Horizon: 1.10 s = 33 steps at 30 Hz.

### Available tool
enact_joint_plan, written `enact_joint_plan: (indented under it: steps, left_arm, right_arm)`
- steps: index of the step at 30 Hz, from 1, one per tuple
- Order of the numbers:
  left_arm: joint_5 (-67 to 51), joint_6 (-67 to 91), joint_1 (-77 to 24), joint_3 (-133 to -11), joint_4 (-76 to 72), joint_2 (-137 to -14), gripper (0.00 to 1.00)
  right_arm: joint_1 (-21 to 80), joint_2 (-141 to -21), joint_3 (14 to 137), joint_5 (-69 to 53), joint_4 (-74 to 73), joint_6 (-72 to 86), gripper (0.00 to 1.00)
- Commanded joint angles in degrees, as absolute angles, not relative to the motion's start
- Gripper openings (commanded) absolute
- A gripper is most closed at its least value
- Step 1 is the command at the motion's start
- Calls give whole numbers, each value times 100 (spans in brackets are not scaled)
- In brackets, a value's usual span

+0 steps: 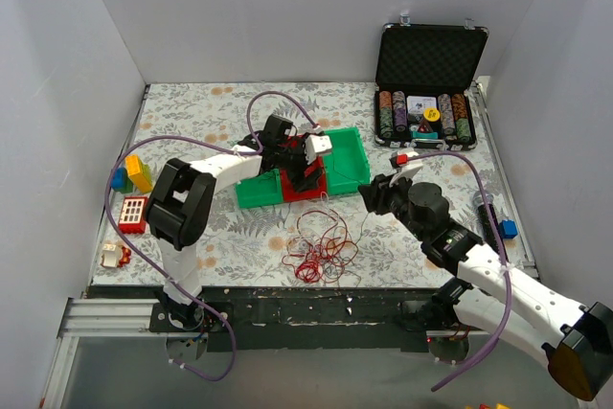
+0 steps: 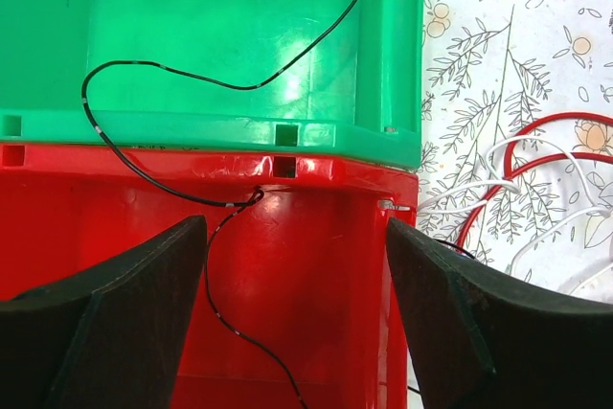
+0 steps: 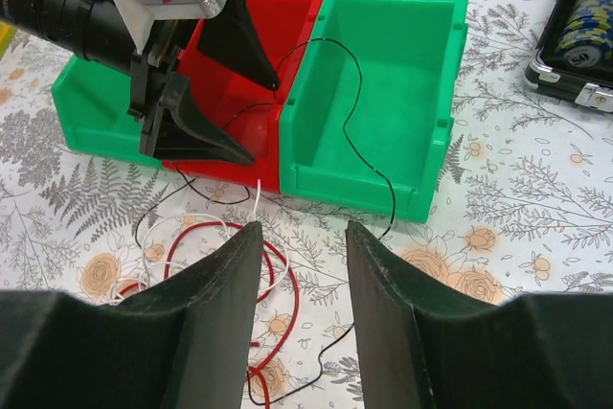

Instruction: Untangle the cables

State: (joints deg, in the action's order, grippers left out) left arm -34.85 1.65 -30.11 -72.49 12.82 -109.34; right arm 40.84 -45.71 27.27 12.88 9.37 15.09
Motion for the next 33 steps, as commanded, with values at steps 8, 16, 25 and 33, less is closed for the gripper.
enact_joint_plan:
  steps: [8, 16, 25, 33]
  left_arm:
    - [-3621, 236, -2672, -7602, 1178, -10793, 72]
    - [-3753, 501, -2514, -7647, 1187, -10810, 72]
    - [-3542, 185, -2698, -7725, 984, -11258, 73]
    - [-3410, 35, -2725, -7892, 1028, -11645, 73]
  right_arm:
    - [3946, -4939, 2716, 1055, 1265, 1556, 48]
    - [3858, -5141, 2698, 897, 1459, 1512, 48]
    - [3744, -5519, 2883, 791, 1705, 1398, 48]
    - [3674, -5537, 2786, 642, 1802, 1485, 48]
